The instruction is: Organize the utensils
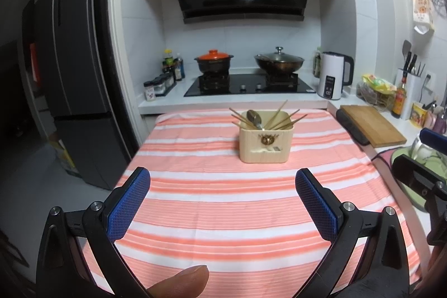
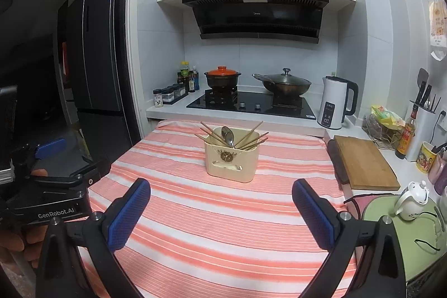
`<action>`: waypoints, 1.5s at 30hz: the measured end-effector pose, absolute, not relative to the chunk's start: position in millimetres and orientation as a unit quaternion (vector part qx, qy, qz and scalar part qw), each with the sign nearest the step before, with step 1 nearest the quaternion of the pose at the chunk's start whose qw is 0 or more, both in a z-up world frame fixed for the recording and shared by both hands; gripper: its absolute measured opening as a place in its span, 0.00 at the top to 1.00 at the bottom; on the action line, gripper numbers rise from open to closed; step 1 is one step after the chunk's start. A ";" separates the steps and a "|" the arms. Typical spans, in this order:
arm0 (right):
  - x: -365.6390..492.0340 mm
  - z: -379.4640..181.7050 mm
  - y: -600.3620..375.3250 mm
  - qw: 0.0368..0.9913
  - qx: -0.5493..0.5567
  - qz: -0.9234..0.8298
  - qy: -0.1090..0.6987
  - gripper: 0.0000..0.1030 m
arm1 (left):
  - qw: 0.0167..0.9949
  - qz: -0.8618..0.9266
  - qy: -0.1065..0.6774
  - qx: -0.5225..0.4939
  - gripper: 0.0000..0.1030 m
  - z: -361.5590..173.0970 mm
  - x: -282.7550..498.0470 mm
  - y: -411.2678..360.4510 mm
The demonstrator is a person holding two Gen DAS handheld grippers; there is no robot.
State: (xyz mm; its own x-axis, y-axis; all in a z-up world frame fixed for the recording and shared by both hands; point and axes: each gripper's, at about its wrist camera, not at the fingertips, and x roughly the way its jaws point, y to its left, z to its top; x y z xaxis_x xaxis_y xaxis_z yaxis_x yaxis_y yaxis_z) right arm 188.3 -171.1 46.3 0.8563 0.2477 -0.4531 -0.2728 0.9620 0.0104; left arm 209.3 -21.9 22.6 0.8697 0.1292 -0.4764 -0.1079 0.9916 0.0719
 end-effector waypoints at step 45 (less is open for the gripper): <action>182.0 47.5 -164.1 0.960 -0.038 0.138 0.243 0.00 | 0.967 0.049 0.249 0.012 0.00 22.6 208.8 -19.8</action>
